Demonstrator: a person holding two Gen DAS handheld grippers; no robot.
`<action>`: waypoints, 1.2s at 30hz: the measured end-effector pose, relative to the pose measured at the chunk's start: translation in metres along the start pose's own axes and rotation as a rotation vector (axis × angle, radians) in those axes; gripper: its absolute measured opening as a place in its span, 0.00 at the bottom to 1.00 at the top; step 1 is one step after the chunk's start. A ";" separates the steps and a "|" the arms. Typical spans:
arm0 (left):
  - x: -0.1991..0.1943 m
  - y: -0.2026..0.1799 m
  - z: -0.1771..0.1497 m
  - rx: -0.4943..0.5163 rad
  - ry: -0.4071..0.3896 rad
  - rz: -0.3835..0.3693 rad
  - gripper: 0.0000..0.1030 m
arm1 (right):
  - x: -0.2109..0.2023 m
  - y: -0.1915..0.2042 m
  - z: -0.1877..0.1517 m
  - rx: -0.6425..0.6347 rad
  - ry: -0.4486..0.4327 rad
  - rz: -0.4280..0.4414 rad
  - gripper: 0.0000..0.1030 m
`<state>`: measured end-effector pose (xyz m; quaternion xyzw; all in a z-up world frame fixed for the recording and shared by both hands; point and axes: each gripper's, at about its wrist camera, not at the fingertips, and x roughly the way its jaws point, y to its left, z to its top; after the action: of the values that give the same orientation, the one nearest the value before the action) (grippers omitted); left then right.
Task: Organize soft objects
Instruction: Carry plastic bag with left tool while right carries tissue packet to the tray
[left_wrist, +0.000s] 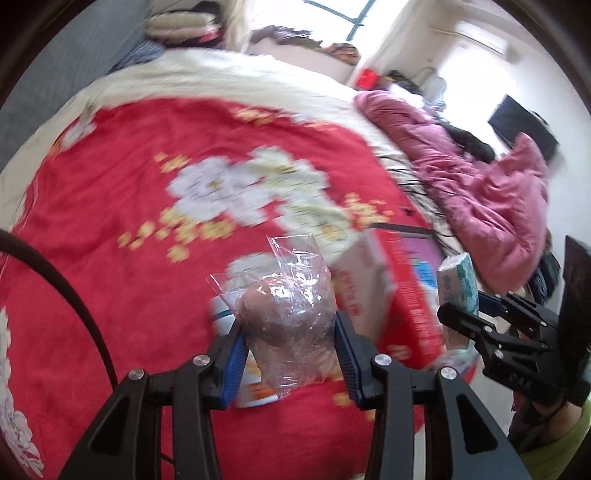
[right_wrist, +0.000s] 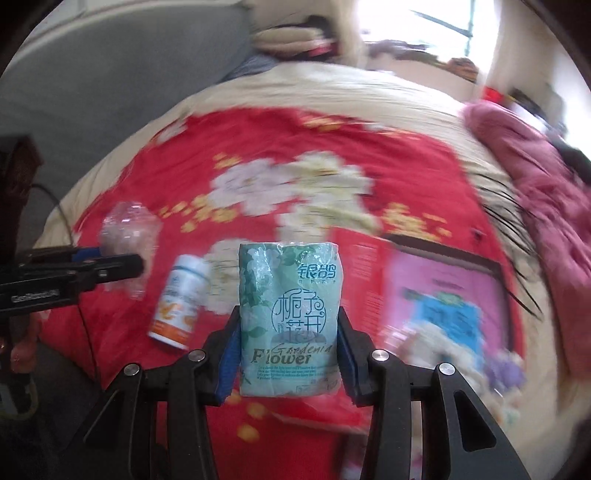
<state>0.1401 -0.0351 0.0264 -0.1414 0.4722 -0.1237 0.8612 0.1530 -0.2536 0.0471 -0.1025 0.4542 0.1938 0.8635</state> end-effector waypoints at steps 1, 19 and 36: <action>-0.001 -0.012 0.001 0.021 -0.002 -0.013 0.43 | -0.012 -0.017 -0.006 0.036 -0.009 -0.023 0.45; 0.065 -0.190 -0.006 0.313 0.093 -0.062 0.43 | -0.082 -0.153 -0.095 0.291 -0.049 -0.147 0.45; 0.114 -0.278 -0.044 0.453 0.207 -0.136 0.44 | -0.057 -0.201 -0.140 0.376 0.043 -0.141 0.45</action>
<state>0.1402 -0.3382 0.0156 0.0370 0.5077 -0.2976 0.8076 0.1055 -0.4987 0.0150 0.0251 0.4922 0.0423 0.8691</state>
